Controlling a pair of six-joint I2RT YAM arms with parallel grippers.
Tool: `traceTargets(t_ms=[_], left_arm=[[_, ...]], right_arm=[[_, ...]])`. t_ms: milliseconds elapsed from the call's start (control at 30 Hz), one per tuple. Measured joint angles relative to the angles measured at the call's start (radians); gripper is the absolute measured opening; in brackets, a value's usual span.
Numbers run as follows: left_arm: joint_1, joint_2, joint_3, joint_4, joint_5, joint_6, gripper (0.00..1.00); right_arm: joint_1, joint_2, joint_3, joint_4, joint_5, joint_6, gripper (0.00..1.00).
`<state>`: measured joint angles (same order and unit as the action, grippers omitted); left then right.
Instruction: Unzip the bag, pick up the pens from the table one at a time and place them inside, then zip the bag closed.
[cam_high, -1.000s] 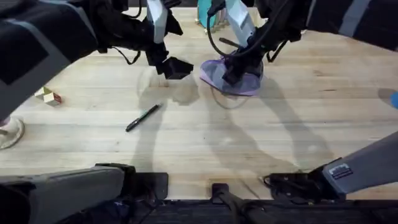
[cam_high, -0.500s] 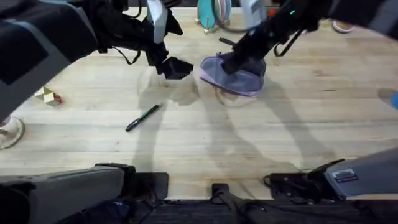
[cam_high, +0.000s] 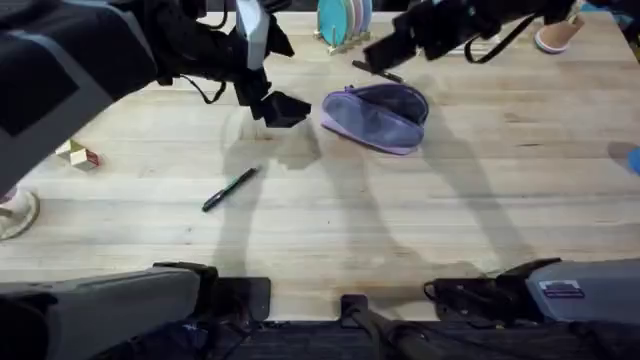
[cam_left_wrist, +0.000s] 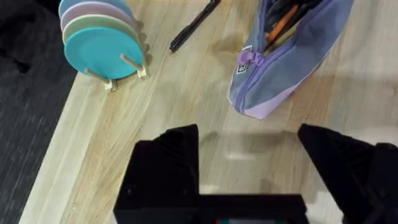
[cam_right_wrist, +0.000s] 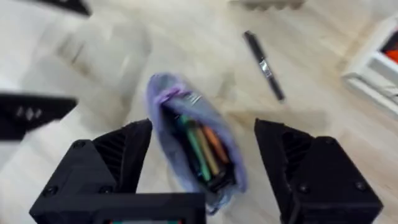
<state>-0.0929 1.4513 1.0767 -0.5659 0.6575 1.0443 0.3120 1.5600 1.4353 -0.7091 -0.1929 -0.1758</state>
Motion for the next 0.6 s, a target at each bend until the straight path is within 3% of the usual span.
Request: traceTargets(t_ms=[267, 600], left_arm=[[0.0, 0.0, 0.0, 0.0, 0.0, 0.0, 0.993], [0.0, 0.0, 0.0, 0.0, 0.0, 0.0, 0.993]], right_arm=[[-0.056, 0.0, 0.0, 0.05, 0.023, 0.041, 0.995], [-0.07, 0.0, 0.0, 0.104, 0.057, -0.019, 0.996]])
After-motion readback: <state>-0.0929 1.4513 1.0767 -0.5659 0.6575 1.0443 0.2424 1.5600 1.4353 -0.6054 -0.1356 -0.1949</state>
